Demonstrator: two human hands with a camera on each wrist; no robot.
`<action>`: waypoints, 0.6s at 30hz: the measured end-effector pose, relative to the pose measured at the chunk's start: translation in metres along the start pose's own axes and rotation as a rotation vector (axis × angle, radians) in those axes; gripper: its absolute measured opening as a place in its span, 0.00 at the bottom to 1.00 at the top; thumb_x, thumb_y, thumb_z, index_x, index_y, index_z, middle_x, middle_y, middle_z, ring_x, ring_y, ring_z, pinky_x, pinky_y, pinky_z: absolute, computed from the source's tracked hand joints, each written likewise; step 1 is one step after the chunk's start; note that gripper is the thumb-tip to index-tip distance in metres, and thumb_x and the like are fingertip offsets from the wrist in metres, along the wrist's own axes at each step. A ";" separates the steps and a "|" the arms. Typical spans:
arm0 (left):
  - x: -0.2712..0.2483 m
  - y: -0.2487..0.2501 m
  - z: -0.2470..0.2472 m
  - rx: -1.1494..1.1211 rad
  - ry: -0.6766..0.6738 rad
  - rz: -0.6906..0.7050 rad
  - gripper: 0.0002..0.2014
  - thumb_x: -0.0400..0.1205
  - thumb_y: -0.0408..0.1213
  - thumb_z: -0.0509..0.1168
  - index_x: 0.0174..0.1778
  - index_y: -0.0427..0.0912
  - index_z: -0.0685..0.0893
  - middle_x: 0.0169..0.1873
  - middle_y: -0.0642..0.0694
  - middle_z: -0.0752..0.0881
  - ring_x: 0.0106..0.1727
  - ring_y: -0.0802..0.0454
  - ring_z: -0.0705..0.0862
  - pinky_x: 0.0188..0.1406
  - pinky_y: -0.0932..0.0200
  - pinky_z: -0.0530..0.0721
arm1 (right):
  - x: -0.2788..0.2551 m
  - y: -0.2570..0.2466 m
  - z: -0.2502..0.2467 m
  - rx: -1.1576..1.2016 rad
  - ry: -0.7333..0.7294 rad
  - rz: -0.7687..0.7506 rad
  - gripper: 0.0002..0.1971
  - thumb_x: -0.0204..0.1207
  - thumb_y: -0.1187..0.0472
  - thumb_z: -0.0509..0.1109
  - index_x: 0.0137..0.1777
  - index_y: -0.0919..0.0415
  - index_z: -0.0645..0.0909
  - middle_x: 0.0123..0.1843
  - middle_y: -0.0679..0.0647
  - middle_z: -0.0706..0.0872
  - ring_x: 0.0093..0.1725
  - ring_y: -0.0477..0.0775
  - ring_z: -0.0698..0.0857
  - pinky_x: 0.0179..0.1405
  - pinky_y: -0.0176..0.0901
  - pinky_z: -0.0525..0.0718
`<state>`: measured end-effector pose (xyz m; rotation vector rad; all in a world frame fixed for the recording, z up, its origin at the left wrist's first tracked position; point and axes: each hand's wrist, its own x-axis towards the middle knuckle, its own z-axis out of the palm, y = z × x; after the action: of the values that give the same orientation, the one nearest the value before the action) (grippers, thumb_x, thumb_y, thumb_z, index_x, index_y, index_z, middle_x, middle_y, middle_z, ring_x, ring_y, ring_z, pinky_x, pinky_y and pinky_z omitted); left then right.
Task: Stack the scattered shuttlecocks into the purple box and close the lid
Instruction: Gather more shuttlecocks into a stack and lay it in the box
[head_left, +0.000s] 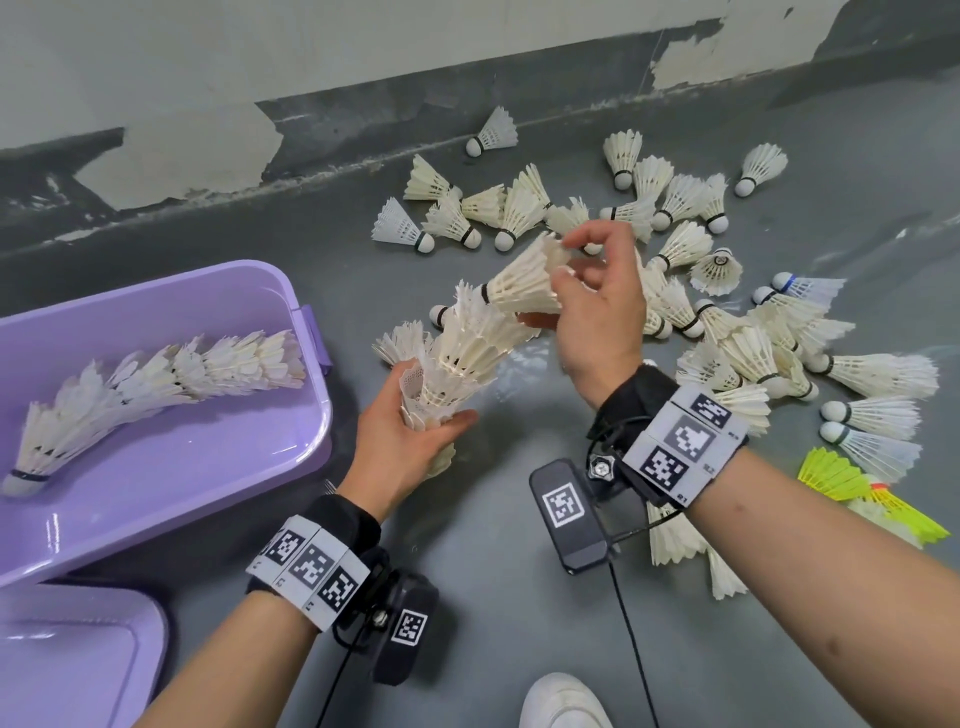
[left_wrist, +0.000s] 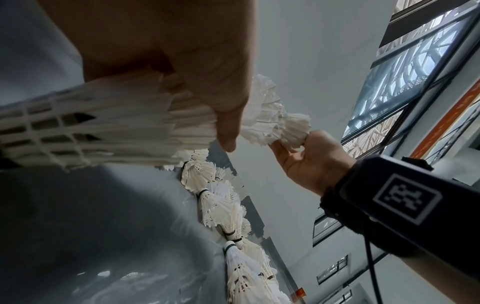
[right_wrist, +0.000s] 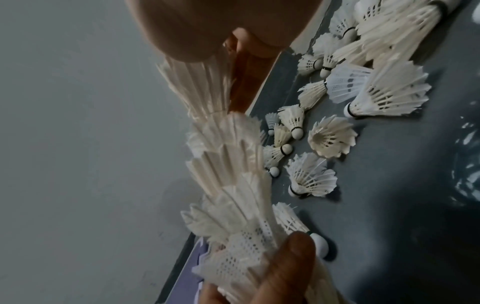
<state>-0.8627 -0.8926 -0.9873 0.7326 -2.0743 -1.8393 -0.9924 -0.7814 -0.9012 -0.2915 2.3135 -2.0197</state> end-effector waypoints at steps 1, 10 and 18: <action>0.000 0.000 -0.001 0.001 -0.009 0.003 0.27 0.68 0.33 0.80 0.61 0.47 0.79 0.45 0.61 0.86 0.38 0.70 0.83 0.40 0.80 0.77 | -0.001 -0.001 0.002 -0.036 -0.027 -0.018 0.16 0.76 0.74 0.61 0.48 0.49 0.74 0.49 0.52 0.81 0.39 0.46 0.80 0.26 0.32 0.81; -0.002 -0.001 0.002 0.027 -0.094 -0.017 0.35 0.64 0.39 0.83 0.64 0.57 0.75 0.48 0.68 0.86 0.51 0.70 0.84 0.55 0.73 0.78 | -0.009 0.006 -0.002 -0.224 -0.151 -0.059 0.10 0.80 0.50 0.63 0.49 0.53 0.83 0.45 0.44 0.87 0.44 0.40 0.82 0.46 0.40 0.78; -0.004 0.008 0.013 -0.043 -0.137 -0.009 0.26 0.70 0.43 0.77 0.62 0.62 0.76 0.51 0.62 0.87 0.50 0.67 0.85 0.47 0.77 0.77 | -0.014 0.000 0.000 -0.056 -0.149 -0.157 0.17 0.81 0.48 0.53 0.55 0.59 0.76 0.45 0.43 0.79 0.44 0.39 0.77 0.44 0.23 0.73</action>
<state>-0.8672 -0.8789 -0.9807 0.6229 -2.1092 -1.9838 -0.9788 -0.7789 -0.9020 -0.6220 2.3235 -1.9261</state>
